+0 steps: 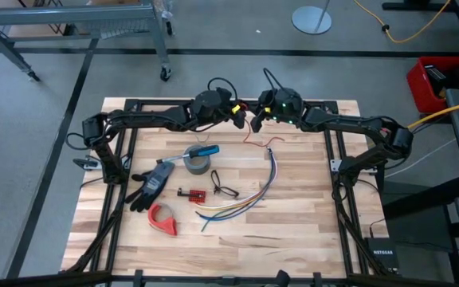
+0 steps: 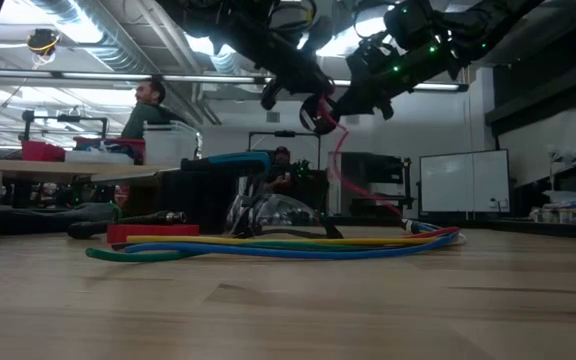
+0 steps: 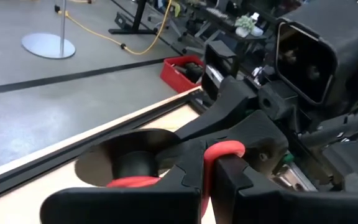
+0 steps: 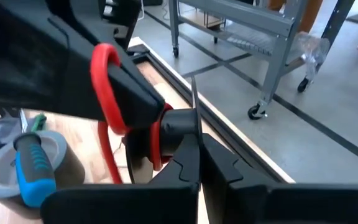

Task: Coil cords
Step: Coil the red wire on the spool

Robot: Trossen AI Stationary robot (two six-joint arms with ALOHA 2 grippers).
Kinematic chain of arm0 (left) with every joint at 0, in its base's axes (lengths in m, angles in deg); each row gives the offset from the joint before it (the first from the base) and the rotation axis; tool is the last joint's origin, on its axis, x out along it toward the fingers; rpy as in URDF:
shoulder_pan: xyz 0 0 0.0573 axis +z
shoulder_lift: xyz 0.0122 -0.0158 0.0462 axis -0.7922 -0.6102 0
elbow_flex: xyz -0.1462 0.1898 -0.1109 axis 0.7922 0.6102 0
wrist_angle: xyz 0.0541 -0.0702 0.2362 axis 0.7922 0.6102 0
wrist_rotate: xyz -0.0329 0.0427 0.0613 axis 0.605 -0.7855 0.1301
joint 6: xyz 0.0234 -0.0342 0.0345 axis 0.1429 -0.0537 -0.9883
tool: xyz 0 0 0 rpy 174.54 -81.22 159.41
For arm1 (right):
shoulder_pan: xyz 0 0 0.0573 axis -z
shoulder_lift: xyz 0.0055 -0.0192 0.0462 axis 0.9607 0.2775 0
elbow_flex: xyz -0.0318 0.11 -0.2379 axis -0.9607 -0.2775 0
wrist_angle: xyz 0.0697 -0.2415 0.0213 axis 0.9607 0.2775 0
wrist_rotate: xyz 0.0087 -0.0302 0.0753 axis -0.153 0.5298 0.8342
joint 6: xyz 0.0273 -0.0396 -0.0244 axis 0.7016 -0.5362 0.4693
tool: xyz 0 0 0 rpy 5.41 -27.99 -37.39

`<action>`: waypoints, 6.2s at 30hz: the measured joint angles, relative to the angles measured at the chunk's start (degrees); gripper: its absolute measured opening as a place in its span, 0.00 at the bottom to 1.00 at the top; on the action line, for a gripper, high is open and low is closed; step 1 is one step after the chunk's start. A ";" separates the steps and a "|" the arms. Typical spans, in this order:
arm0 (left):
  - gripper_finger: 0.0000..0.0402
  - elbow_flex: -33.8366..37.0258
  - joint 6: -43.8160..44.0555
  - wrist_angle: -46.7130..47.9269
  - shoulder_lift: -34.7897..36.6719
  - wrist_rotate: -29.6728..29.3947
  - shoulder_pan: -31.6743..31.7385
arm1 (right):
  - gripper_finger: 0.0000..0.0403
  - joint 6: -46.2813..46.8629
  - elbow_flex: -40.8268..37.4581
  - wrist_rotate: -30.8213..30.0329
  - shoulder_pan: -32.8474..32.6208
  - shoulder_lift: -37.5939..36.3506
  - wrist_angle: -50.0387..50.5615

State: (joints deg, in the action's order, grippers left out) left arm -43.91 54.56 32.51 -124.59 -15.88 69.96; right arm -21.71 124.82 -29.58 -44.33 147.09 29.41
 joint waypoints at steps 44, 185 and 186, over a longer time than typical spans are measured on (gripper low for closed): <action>0.00 0.02 -5.19 -3.23 -0.42 -0.48 -2.56 | 0.00 6.45 -0.07 -1.62 0.02 0.07 -7.80; 0.19 0.20 -14.51 29.23 -0.52 -8.33 -9.49 | 0.00 4.61 0.09 17.73 8.35 -1.01 -5.76; 0.19 0.20 -14.37 29.23 -0.52 -8.31 -9.71 | 0.00 4.52 0.09 17.73 8.35 -1.01 -5.74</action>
State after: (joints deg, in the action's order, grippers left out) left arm -43.71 40.19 61.75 -125.11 -24.19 60.25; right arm -17.18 124.90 -11.85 -35.98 146.09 23.67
